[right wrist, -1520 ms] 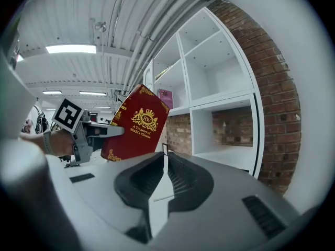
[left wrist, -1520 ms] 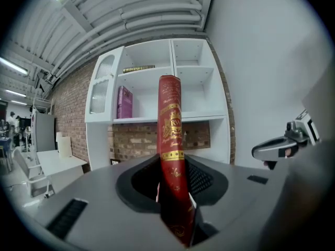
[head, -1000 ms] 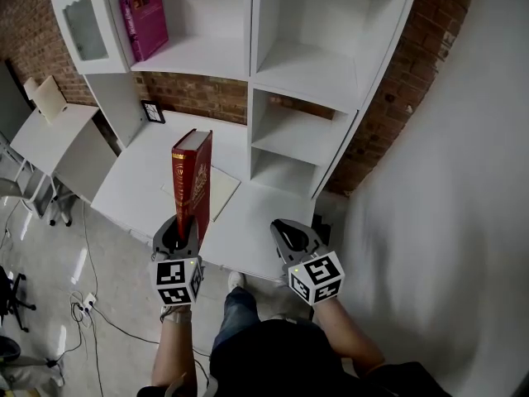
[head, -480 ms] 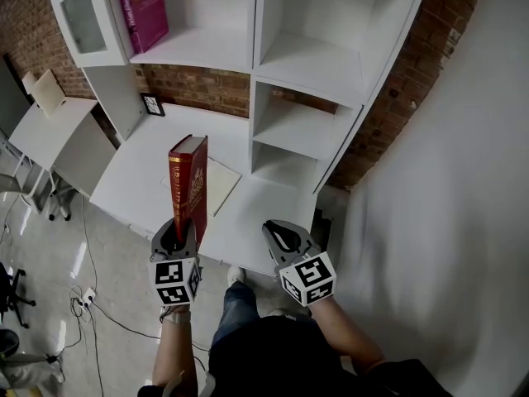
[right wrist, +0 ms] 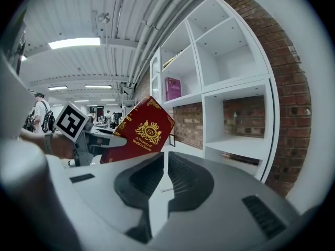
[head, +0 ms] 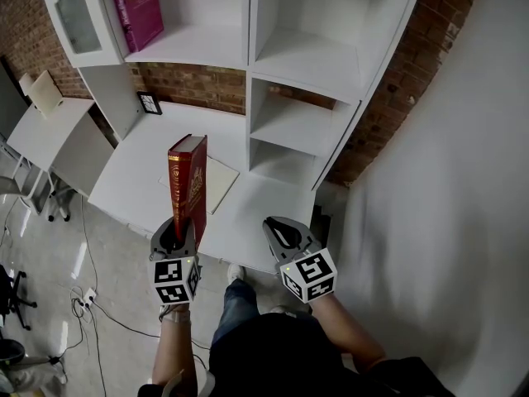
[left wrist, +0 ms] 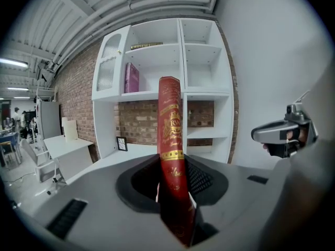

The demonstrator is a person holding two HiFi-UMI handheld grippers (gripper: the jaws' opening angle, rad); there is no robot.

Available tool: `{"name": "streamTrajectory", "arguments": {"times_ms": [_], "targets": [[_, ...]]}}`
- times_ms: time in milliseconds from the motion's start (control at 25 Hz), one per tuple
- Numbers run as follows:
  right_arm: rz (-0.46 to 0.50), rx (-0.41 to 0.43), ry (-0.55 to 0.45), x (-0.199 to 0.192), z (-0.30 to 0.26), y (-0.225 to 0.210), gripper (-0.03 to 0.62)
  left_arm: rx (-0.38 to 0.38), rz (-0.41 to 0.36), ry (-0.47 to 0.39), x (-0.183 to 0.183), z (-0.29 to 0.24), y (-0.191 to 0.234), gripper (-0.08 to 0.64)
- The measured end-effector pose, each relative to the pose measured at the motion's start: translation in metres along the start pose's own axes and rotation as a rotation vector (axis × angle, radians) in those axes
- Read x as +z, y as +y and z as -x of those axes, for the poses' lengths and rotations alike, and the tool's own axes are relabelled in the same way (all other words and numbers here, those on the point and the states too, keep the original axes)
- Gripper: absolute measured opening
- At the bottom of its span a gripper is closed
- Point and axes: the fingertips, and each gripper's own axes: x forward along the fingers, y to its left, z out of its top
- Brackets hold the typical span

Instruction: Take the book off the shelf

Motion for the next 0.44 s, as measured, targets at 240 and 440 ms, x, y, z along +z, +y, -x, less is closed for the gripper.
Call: {"name": "streamTrajectory", "arguments": {"times_ms": [240, 440], "targets": [[0.003, -0.005, 0.002, 0.0, 0.0023, -0.0034, 0.031, -0.001, 0.01, 0.001, -0.0002, -0.0031, 0.0003, 0.117], [0.001, -0.012, -0.002, 0.0009, 0.0043, -0.009, 0.031, 0.001, 0.009, -0.004, 0.0033, -0.0057, -0.0008, 0.117]]}}
